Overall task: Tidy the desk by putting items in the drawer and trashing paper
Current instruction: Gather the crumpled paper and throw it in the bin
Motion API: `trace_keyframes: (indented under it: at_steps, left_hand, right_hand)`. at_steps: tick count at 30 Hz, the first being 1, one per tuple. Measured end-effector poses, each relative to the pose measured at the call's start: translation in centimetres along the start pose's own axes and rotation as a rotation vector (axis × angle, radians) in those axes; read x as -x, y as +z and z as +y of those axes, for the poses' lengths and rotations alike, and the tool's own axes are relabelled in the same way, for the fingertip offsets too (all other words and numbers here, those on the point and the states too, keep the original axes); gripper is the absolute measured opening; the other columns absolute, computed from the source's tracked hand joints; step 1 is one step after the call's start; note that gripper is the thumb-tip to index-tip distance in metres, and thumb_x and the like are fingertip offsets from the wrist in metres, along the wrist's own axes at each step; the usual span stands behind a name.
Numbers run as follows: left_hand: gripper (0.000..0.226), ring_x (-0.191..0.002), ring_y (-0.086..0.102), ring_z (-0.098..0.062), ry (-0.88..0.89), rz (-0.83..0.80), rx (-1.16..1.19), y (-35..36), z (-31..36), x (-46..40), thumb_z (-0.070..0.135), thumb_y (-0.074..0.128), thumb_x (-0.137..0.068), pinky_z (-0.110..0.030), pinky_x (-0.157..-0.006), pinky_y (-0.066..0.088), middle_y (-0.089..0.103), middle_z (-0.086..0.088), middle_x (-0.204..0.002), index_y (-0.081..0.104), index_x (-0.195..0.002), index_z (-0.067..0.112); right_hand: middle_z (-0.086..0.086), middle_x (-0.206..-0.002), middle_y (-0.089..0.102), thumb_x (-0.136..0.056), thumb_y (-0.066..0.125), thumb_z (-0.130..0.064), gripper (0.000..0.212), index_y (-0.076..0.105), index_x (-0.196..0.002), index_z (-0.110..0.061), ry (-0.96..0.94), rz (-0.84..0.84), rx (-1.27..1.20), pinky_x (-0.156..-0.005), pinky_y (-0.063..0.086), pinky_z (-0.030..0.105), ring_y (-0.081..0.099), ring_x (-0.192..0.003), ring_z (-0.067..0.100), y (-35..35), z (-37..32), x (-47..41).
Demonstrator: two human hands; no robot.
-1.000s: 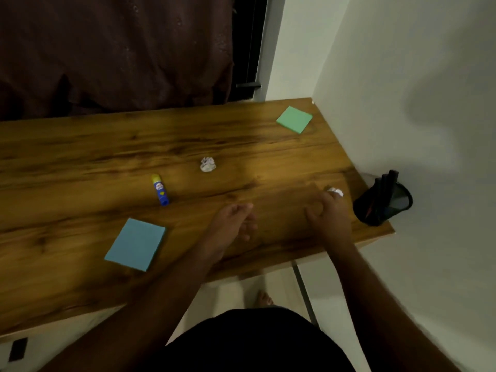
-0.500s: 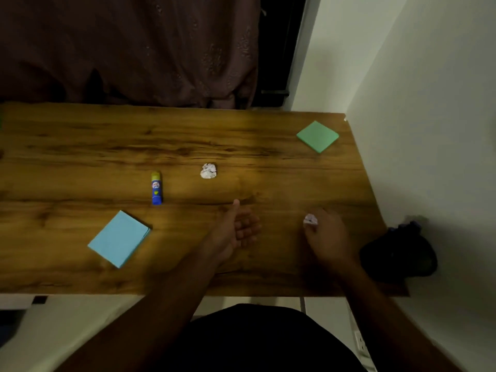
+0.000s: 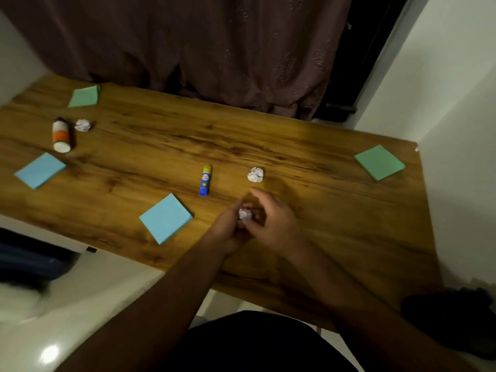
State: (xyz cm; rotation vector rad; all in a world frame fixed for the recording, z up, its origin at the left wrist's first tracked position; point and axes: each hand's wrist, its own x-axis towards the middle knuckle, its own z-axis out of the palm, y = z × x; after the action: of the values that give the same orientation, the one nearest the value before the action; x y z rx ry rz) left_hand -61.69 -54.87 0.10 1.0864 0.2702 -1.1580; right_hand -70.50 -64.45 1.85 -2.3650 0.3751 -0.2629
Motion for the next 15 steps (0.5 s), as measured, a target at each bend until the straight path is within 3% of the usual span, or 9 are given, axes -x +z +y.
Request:
trace_keyframes:
  at_steps: [3,9,15]
  left_hand:
    - [0.033,-0.047,0.063,-0.01,0.021,0.133,0.1,-1.9,1.9,0.1,0.04,0.041,-0.1,-0.023,-0.048,0.055,0.065,-0.001,-0.057,0.055,-0.082,0.016]
    - [0.03,-0.05,0.064,-0.011,0.078,0.18,0.155,-6.0,4.6,0.9,0.04,0.047,-0.098,-0.026,-0.049,0.056,0.066,-0.003,-0.064,0.057,-0.085,0.015]
    - [0.029,-0.051,0.063,-0.011,0.1,0.136,0.16,-10.5,7.7,2.2,0.041,0.047,-0.098,-0.026,-0.051,0.057,0.067,-0.004,-0.064,0.055,-0.086,0.016]
  right_hand:
    - [0.006,-0.137,0.053,-0.087,0.066,-0.033,0.056,0.048,-0.139,-0.02,0.091,0.078,0.029,-0.1,0.04,0.032,0.048,-0.126,0.023,0.0,1.3,-3.7]
    - [0.004,-0.144,0.046,-0.087,0.065,-0.03,0.058,0.043,-0.14,-0.022,0.163,-0.021,0.383,-0.1,0.04,0.036,0.045,-0.128,0.028,2.0,3.3,-10.5]
    - [0.007,-0.126,0.06,-0.092,0.058,-0.018,0.038,0.057,-0.13,-0.02,0.269,0.019,0.419,-0.088,0.046,0.032,0.054,-0.114,0.027,4.5,2.4,-11.8]
